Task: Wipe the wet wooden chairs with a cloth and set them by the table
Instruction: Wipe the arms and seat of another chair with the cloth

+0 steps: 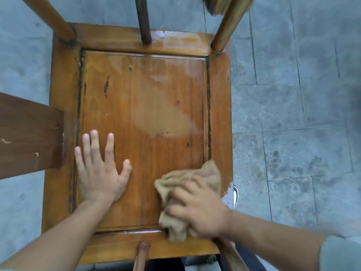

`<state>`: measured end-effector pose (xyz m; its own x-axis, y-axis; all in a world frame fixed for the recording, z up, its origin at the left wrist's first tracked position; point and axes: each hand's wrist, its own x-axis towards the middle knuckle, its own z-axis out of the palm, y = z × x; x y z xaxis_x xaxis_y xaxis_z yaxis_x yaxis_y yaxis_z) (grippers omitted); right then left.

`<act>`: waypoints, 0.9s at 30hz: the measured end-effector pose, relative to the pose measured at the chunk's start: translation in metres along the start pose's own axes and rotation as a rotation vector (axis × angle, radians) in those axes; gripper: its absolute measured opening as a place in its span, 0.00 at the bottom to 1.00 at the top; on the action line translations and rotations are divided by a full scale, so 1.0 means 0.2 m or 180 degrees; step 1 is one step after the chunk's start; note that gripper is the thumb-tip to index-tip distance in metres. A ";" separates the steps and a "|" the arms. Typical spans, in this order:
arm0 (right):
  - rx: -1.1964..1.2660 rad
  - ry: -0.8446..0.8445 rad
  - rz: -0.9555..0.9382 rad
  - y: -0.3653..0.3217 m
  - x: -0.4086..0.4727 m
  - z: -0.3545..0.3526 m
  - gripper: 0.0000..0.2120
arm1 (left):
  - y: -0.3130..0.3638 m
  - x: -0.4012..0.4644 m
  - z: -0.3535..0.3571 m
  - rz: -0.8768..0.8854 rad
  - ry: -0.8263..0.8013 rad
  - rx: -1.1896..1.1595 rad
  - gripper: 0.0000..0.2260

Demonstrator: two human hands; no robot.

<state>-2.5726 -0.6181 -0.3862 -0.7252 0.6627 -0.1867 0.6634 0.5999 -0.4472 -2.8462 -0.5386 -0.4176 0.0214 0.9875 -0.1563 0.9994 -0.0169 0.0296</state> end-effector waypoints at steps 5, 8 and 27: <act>-0.0066 0.0566 0.0471 0.13 0.34 -0.09 0.31 | -0.01 0.00 0.02 0.0062 0.0120 -0.0048 0.35; -0.0297 0.0945 0.1626 0.45 0.67 -0.34 0.38 | -0.01 0.00 0.02 0.0045 0.0113 -0.0008 0.35; -0.0436 0.0418 0.0845 0.13 0.85 -0.25 0.35 | -0.07 -0.02 -0.05 0.0171 -0.0054 -0.0696 0.24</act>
<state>-2.6691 -0.4671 -0.3855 -0.4995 0.8509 -0.1627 0.8512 0.4472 -0.2746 -2.8607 -0.5412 -0.4070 0.0768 0.9833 -0.1652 0.9673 -0.0333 0.2514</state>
